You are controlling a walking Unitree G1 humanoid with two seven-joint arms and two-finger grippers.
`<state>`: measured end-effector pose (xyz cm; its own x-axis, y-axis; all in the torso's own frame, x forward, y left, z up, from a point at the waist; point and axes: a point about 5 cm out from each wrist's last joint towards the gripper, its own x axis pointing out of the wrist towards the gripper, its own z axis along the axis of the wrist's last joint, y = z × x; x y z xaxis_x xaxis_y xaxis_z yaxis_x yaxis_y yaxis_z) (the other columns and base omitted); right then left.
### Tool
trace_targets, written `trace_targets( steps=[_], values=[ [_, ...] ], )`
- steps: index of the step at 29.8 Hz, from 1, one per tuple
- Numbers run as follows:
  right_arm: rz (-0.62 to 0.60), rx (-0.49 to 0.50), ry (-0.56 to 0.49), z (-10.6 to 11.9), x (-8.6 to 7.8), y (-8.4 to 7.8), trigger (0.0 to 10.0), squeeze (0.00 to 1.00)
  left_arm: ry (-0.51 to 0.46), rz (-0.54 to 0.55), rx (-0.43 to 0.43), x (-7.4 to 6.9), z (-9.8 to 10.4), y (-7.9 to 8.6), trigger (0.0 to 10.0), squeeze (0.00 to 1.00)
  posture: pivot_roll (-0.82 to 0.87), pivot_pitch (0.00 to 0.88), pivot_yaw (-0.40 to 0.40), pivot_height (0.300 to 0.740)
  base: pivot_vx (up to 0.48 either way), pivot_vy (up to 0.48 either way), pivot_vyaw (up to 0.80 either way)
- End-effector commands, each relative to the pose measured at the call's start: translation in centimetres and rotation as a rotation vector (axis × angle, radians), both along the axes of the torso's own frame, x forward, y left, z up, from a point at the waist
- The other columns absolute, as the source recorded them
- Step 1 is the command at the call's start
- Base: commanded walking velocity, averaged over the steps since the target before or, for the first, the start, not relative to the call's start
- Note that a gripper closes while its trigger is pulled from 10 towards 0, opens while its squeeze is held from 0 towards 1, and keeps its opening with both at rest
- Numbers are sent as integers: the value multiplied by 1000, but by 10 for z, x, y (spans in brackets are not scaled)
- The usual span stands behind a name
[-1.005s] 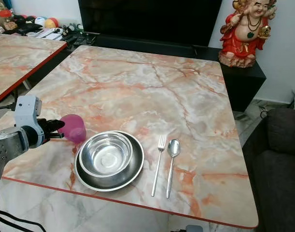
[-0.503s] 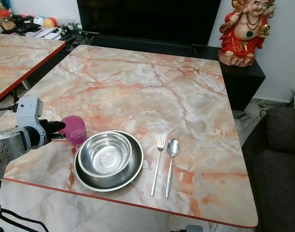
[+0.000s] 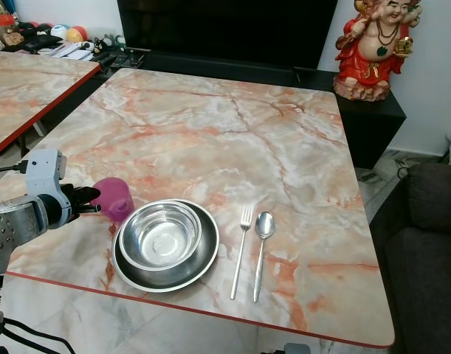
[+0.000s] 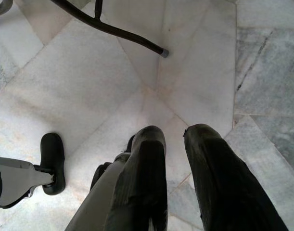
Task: Setting the table
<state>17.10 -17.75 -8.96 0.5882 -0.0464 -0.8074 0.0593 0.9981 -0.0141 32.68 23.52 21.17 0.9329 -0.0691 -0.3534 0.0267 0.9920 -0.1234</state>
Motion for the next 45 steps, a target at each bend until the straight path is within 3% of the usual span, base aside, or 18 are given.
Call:
trace_targets(
  steps=[1,11,16,18,19,28,30,34,37,40,45],
  values=[
    [-8,1,29,-4,-8,-1,10000,0,-13,5,-4,0,6,-1,10000,725,167,121,-36,740,0,0,0],
    [-7,1,28,-3,-7,-1,10000,0,-25,28,-10,0,9,2,10000,761,166,121,-39,740,0,0,0],
    [-6,0,28,-3,-7,-1,10000,0,-45,32,-20,1,13,2,10000,702,167,122,-42,740,0,0,0],
    [-5,0,28,-3,-7,-1,10000,0,-67,46,-22,1,17,3,10000,502,167,122,-42,740,0,0,0],
    [-5,0,28,-3,-7,-1,10000,0,-71,49,-21,1,17,3,10000,0,167,122,-42,740,0,0,0],
    [-5,-3,30,-3,-8,-3,10000,0,-158,55,19,-7,40,9,10000,0,172,124,-46,740,0,0,0],
    [-3,-3,30,-3,-8,-4,10000,0,-245,33,54,-9,53,9,10000,0,173,123,-46,740,0,0,0],
    [-1,-4,30,-3,-8,-4,10000,0,-414,-41,255,-15,73,2,10000,0,177,123,-45,740,0,0,0],
    [2,-5,29,-3,-7,-3,10000,0,-543,-175,417,-24,83,-15,10000,0,179,122,-44,740,0,0,0],
    [-1,-4,26,-3,-6,-1,10000,0,-680,-295,641,-33,73,-36,10000,0,173,109,-33,740,0,0,0],
    [-24,-1,21,-3,-6,0,10000,0,-786,-129,566,-39,64,-32,10000,0,159,77,-14,740,0,0,0]
  ],
)
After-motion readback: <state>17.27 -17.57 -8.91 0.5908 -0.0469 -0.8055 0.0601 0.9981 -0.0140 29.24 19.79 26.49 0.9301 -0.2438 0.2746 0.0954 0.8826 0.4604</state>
